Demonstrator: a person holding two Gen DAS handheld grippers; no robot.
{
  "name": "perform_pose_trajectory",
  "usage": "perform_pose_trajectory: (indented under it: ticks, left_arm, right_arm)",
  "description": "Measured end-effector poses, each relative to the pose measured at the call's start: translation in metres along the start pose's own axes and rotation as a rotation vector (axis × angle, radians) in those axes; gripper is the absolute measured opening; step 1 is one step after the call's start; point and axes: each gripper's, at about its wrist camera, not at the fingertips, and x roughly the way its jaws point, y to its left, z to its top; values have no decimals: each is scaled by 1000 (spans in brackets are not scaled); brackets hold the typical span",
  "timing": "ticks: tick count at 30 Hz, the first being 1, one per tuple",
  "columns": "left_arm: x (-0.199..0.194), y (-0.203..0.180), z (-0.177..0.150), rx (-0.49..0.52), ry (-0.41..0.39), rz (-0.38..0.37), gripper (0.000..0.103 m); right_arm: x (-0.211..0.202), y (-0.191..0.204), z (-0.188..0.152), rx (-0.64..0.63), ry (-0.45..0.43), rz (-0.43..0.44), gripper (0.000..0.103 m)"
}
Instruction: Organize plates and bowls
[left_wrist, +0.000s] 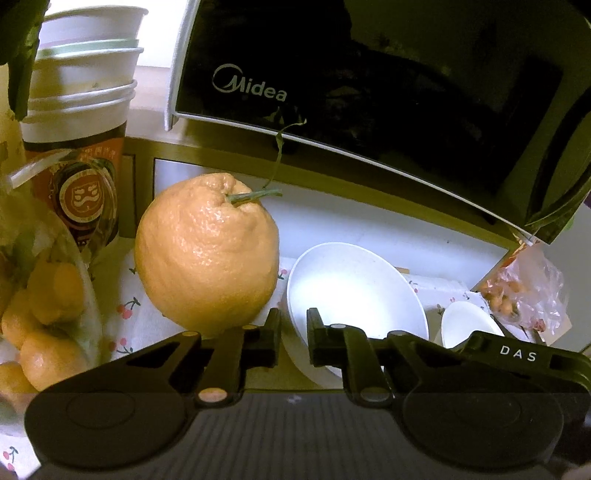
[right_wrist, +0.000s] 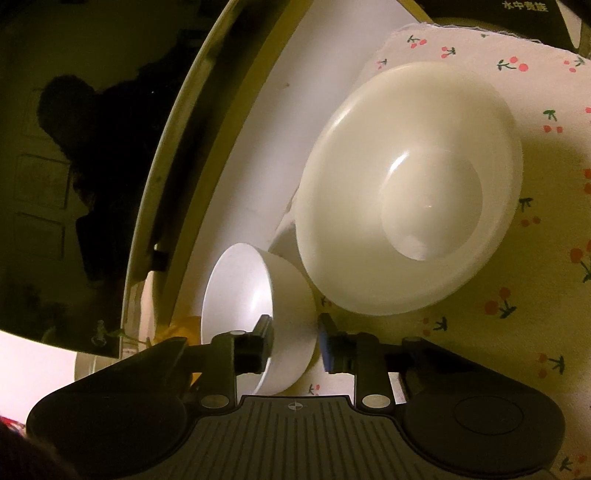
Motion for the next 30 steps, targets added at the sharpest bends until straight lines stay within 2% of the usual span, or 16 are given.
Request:
perform_pose_trajectory:
  ticks: [6, 12, 17, 30]
  left_arm:
    - [-7, -1, 5, 13, -3, 10, 12]
    - [-28, -6, 8, 44, -6, 13, 12]
    - [-46, -4, 4, 28, 12, -9, 12]
    - [-85, 9, -36, -28, 100, -46, 12]
  right_arm:
    - [0, 7, -4, -11, 12, -9, 25]
    - [-15, 14, -8, -26, 32, -14, 25]
    - [-35, 28, -11, -77, 45, -42, 25]
    - [-83, 44, -39, -244, 102, -122, 25]
